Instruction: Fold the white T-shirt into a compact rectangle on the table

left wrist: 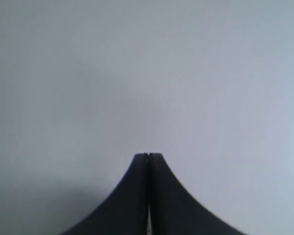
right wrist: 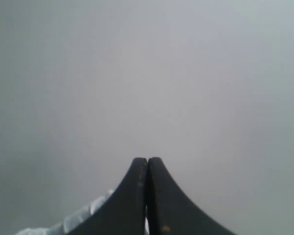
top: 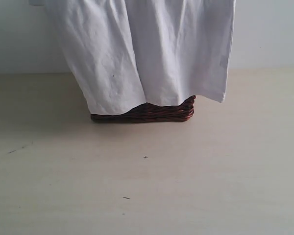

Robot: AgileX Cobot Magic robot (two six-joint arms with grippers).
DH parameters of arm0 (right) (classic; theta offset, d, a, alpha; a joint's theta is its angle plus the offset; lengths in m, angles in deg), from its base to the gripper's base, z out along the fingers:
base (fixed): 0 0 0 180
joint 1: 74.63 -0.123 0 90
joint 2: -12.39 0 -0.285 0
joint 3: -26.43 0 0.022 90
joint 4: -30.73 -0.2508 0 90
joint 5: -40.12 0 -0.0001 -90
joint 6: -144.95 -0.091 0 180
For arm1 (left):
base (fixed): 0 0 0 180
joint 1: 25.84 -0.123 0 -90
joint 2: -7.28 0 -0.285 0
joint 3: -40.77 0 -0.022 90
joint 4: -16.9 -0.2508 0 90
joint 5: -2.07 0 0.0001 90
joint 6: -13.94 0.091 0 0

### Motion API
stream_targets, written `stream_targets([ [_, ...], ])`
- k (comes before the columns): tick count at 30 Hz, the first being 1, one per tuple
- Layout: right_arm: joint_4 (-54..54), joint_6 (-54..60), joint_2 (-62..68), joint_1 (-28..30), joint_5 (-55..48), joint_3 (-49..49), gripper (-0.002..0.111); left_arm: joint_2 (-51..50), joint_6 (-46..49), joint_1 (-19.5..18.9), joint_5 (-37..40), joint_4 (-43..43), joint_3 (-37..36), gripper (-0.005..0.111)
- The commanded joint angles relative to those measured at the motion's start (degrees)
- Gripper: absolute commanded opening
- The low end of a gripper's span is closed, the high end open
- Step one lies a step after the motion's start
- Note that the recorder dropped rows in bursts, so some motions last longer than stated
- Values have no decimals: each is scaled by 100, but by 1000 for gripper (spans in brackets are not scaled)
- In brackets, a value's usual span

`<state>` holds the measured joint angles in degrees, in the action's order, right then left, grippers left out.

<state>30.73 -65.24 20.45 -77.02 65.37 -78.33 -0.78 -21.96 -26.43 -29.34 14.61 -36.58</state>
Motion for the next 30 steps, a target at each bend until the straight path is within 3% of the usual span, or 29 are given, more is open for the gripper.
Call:
stream_targets([
  [1, 302, -138, -27, 34, -9, -550, 0, 27, -733, -4, 508, -602, 370, 0],
  [6, 1159, -675, -27, 34, -1000, -1441, 0, -509, -2248, -4, 1631, -2894, 1308, 0],
  [13, 1616, -829, 633, 34, -2708, -2559, 0, -1601, -5751, -4, 1214, -7052, 2149, 0],
  [17, 1620, -114, 1302, 34, -3377, -3018, 0, -2557, -7264, -4, 878, -9461, 2699, 0],
  [21, 1140, 972, 2193, 34, -4284, -3483, 0, -3497, -7818, -4, 1646, -9765, 2988, 0],
  [25, -300, 2555, 3098, 34, -4710, -3848, 0, -4609, -7847, -4, 1898, -9765, 3265, 0],
  [30, -2577, 4842, 4304, 34, -4968, -4386, 2, -6187, -7791, -4, -10, -9765, 4083, 0],
])
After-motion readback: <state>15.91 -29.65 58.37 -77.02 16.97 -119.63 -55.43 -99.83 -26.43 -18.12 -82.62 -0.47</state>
